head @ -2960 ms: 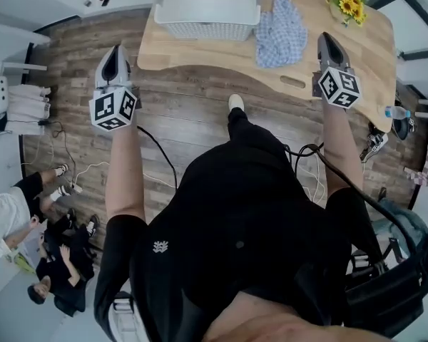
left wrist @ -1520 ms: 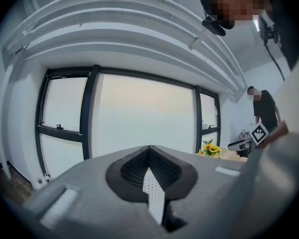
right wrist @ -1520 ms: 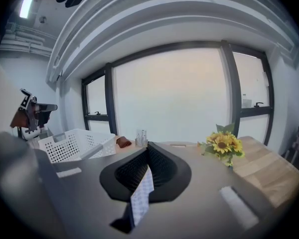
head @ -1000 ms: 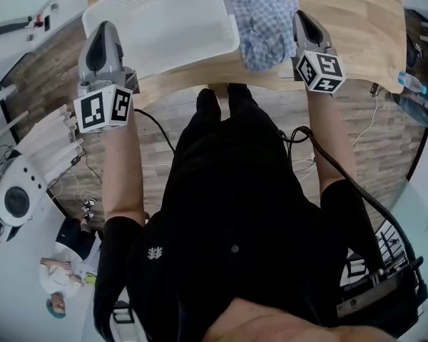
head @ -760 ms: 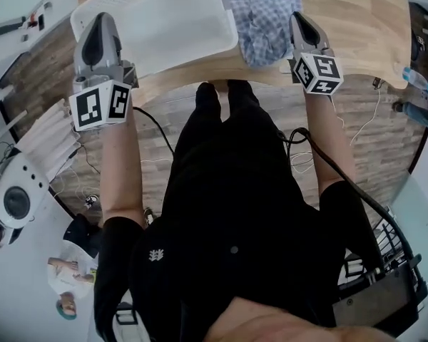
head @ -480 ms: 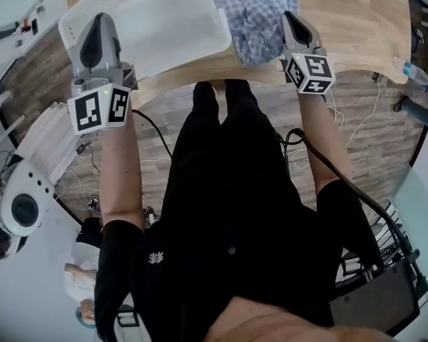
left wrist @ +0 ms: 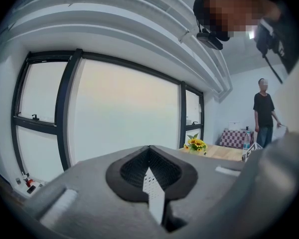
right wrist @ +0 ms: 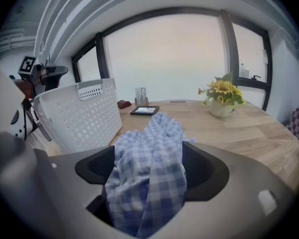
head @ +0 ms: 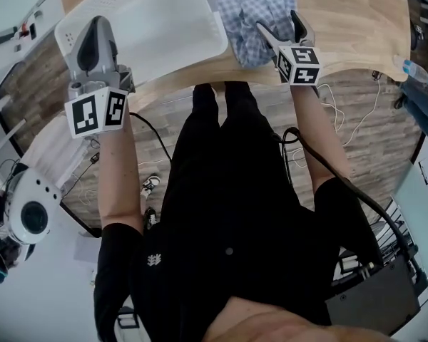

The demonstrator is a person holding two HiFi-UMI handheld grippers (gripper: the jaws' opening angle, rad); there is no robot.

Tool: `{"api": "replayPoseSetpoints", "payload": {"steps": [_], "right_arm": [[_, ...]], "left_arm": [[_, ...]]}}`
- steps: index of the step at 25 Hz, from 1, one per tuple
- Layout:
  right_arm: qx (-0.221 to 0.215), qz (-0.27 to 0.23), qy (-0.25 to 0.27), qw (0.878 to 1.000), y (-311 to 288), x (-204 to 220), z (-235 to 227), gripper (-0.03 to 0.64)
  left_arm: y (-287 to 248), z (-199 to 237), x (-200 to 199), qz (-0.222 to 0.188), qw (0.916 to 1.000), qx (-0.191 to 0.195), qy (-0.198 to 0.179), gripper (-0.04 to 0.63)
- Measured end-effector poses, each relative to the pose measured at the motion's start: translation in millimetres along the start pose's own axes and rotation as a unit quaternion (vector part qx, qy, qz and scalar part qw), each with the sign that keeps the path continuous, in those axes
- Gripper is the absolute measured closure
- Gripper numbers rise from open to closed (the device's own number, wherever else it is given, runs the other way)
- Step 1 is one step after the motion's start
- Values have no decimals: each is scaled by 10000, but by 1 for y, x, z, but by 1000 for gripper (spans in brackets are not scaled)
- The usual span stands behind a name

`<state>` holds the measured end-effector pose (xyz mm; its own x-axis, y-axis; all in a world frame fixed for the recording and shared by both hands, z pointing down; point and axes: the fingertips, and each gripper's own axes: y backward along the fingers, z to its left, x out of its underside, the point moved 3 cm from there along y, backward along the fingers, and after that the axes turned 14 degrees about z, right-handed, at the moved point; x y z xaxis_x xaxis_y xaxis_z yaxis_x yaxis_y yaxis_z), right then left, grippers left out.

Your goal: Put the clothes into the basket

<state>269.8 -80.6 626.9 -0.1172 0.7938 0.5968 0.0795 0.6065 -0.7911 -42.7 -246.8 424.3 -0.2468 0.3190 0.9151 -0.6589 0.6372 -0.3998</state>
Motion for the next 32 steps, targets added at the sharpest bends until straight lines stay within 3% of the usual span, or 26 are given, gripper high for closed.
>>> {"api": "replayPoseSetpoints", "payload": {"steps": [11, 16, 23, 32], "right_arm": [[86, 913, -24, 9958, -49, 24, -1, 194], [123, 1224, -14, 9924, -56, 23, 5, 284], [179, 1115, -97, 9936, -45, 18, 0, 486], [68, 646, -168, 9977, -6, -15, 7, 520]], "left_arm": [[7, 12, 2, 106, 9998, -189, 31, 595], [19, 24, 4, 123, 9995, -281, 53, 595], [26, 26, 5, 86, 9992, -383, 82, 595], [46, 37, -13, -133, 9986, -500, 56, 595]]}}
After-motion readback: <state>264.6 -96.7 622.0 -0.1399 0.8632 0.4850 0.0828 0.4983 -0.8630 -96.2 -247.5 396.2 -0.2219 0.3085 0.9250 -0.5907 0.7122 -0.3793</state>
